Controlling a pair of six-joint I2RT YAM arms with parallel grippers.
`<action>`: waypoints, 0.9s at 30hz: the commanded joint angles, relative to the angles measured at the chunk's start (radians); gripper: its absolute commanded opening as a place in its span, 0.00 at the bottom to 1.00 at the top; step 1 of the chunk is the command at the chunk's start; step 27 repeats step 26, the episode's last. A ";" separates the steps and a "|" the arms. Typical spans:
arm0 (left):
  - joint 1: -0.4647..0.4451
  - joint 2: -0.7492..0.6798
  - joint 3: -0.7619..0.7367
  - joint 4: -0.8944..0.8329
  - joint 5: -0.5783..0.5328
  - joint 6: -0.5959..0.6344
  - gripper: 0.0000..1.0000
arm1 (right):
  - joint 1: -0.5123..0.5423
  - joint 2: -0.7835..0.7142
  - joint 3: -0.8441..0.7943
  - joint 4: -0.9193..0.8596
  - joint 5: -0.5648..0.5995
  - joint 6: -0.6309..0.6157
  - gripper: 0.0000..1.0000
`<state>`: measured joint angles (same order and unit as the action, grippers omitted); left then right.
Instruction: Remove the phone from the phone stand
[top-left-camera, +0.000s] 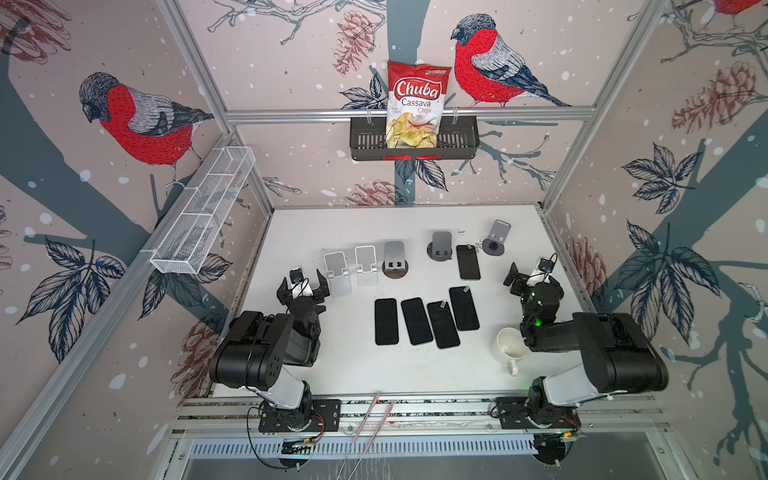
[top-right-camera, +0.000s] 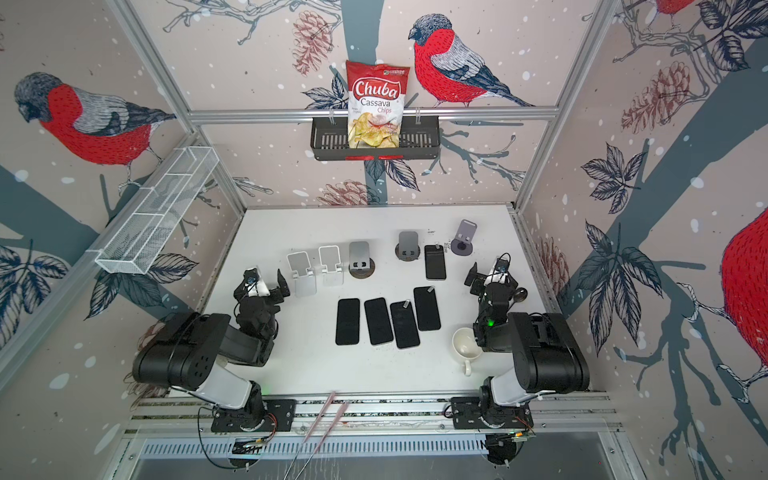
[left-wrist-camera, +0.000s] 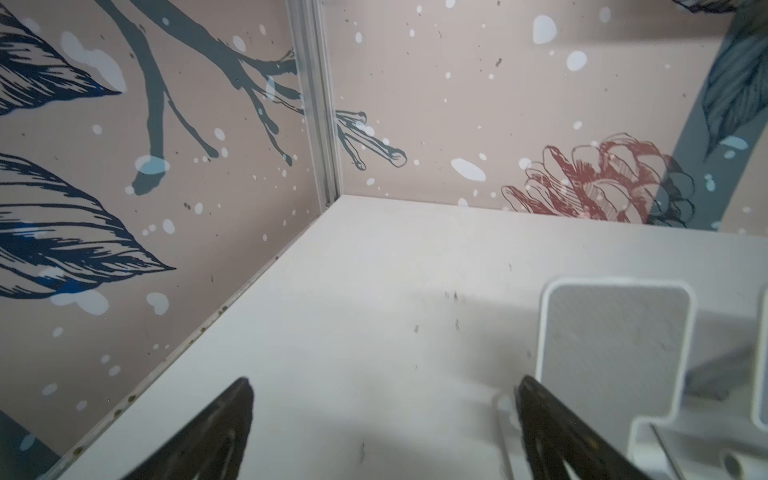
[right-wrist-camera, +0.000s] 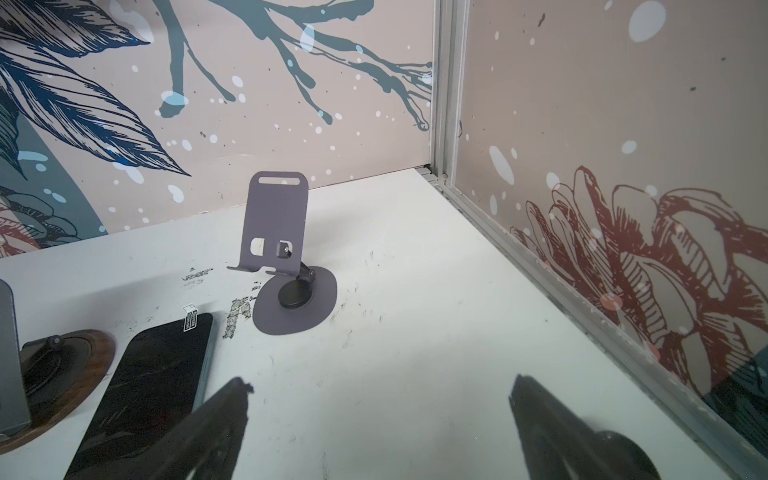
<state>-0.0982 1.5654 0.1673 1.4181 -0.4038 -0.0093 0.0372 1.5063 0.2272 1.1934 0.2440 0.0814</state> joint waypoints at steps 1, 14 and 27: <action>0.003 -0.004 0.063 -0.098 -0.030 -0.023 0.98 | 0.000 -0.003 0.004 0.013 -0.008 0.007 1.00; -0.006 0.005 0.047 -0.050 -0.040 -0.008 0.98 | 0.000 -0.005 0.005 0.011 -0.008 0.008 1.00; -0.005 0.006 0.048 -0.050 -0.035 -0.010 0.98 | 0.000 -0.004 0.004 0.011 -0.008 0.007 1.00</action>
